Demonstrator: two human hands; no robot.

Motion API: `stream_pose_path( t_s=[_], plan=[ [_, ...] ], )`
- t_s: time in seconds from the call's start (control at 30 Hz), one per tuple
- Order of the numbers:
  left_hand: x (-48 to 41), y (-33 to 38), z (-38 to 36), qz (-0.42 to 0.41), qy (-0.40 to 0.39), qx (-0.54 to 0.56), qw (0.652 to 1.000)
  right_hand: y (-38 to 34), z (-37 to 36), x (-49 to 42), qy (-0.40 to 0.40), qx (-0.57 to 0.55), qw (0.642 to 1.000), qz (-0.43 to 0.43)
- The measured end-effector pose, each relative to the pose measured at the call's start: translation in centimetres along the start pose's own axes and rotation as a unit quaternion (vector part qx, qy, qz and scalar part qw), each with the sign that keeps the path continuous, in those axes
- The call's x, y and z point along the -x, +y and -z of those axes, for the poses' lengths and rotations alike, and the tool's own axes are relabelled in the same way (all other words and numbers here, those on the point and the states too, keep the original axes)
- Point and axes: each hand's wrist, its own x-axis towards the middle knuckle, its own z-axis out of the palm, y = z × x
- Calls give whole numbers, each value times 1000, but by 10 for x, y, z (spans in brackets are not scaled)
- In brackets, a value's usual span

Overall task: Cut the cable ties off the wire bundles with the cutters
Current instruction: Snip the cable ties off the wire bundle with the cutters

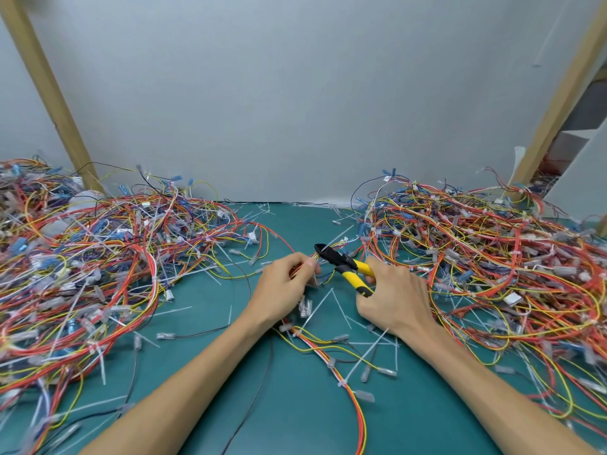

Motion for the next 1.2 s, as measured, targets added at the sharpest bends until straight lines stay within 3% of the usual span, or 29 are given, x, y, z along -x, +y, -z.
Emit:
stream_pose_path(
  t_s=[0.3, 1.2],
  plan=[
    [0, -3, -2, -33, 98, -59, 993, -2, -1, 0, 18, -19, 999, 24],
    [1, -2, -1, -45, 82, -86, 992, -4, 3, 2, 40, -9, 998, 37]
  ],
)
